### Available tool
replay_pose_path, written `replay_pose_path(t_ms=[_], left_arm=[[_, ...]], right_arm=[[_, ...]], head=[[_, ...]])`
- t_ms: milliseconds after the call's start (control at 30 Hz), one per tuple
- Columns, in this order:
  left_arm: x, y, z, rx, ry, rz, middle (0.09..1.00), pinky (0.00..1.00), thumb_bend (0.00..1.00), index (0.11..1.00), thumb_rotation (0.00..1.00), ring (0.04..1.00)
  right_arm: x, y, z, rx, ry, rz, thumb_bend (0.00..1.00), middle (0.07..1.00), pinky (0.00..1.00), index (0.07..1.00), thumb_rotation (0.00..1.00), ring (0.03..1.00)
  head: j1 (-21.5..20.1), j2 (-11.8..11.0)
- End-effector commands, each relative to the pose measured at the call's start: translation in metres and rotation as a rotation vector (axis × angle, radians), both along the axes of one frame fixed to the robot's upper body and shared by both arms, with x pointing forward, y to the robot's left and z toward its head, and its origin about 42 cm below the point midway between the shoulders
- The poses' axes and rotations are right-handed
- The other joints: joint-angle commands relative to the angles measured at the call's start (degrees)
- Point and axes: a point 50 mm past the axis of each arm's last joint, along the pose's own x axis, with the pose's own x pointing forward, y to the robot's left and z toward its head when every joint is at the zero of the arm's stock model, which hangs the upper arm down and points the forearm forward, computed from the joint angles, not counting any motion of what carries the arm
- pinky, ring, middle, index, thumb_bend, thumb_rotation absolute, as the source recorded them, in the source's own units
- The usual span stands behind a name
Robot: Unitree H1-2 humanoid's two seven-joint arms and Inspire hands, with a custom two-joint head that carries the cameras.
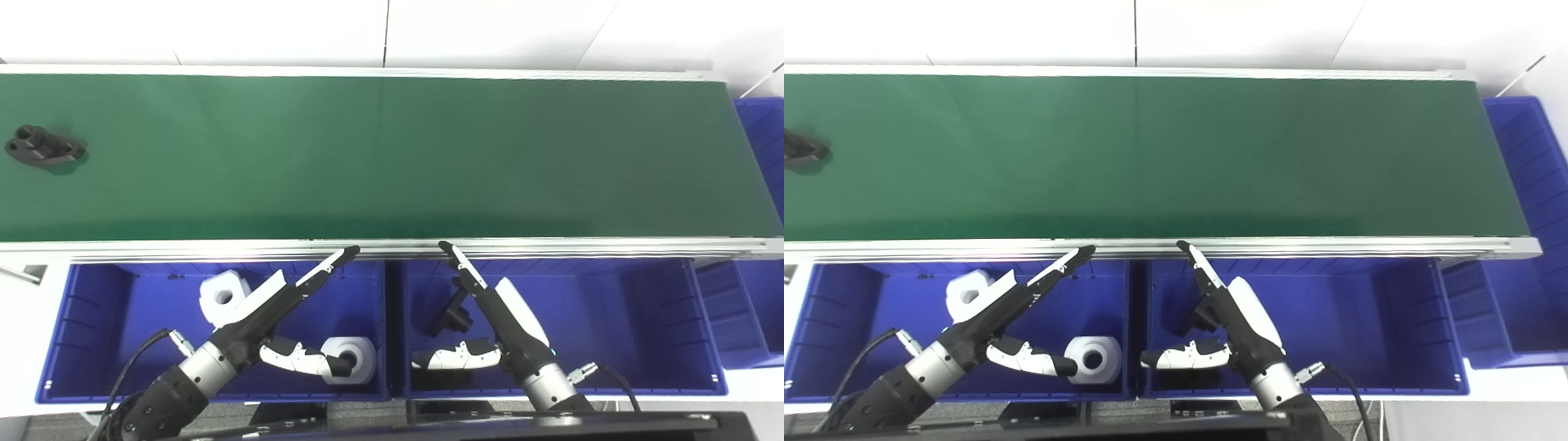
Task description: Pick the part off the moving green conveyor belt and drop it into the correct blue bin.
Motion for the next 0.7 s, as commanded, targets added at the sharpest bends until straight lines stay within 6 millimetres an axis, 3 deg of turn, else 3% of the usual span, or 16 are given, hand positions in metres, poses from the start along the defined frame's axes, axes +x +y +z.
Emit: replay_pose_path(t_ms=[0,667], left_arm=[[0.0016,-0.0021,0.0074,-0.015,-0.043,-0.001,1.0,0.99,0.82,1.0,0.49,1.0],[0.0027,-0.0036,0.0073,-0.031,-0.043,0.003,1.0,1.0,0.83,1.0,0.48,1.0]], right_arm=[[0.0002,0.0001,0.0054,0.022,-0.027,-0.017,0.97,1.0,0.9,1.0,0.42,0.972],[-0.0004,-0.002,0.0054,0.032,-0.036,-0.022,0.95,0.994,0.9,1.0,0.41,0.963]], head=[[0.1,0.1],[0.6,0.3]])
